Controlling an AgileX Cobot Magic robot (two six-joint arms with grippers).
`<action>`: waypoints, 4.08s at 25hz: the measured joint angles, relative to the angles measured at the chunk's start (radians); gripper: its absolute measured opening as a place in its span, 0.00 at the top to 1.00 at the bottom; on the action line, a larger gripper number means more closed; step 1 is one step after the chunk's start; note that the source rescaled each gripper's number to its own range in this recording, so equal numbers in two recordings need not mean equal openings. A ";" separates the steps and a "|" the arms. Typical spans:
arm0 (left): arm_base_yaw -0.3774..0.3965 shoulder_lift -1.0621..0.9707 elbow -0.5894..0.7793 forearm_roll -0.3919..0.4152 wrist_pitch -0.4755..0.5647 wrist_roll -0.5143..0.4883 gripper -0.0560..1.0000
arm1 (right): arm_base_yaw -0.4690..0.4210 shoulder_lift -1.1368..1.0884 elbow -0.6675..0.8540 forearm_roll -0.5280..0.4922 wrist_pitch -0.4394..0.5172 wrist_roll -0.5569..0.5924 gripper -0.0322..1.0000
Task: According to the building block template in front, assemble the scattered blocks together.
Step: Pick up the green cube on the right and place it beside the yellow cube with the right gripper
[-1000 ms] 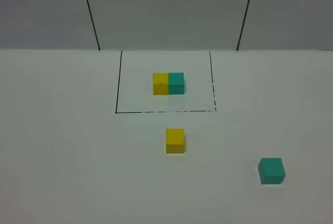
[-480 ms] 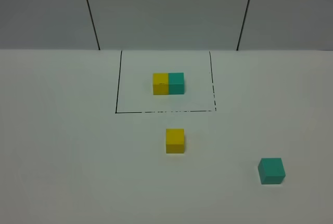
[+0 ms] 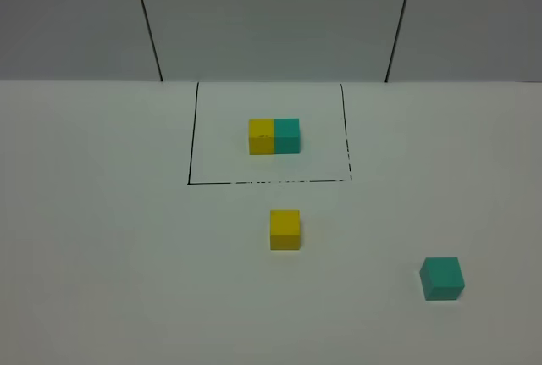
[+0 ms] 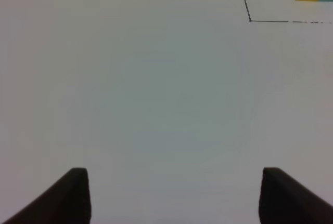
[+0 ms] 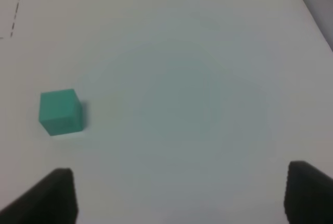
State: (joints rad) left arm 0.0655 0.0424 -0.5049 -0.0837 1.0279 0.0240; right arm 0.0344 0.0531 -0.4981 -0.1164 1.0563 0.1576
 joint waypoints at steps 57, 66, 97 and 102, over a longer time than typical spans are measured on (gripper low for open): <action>0.000 0.000 0.000 0.000 0.001 0.000 0.49 | 0.208 1.644 -0.415 0.235 -0.441 -0.030 0.00; 0.000 0.000 0.000 0.000 0.001 0.000 0.49 | 0.242 1.675 -0.420 0.234 -0.445 -0.029 0.00; 0.000 -0.001 0.000 0.000 0.001 0.000 0.49 | 0.244 1.832 -0.429 0.211 -0.472 -0.054 0.97; 0.000 -0.003 0.000 0.000 0.001 0.000 0.49 | 0.244 1.842 -0.468 0.216 -0.409 -0.194 0.96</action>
State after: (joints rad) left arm 0.0655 0.0391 -0.5049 -0.0837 1.0287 0.0240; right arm 0.2783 1.8954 -0.9663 0.0998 0.6477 -0.0368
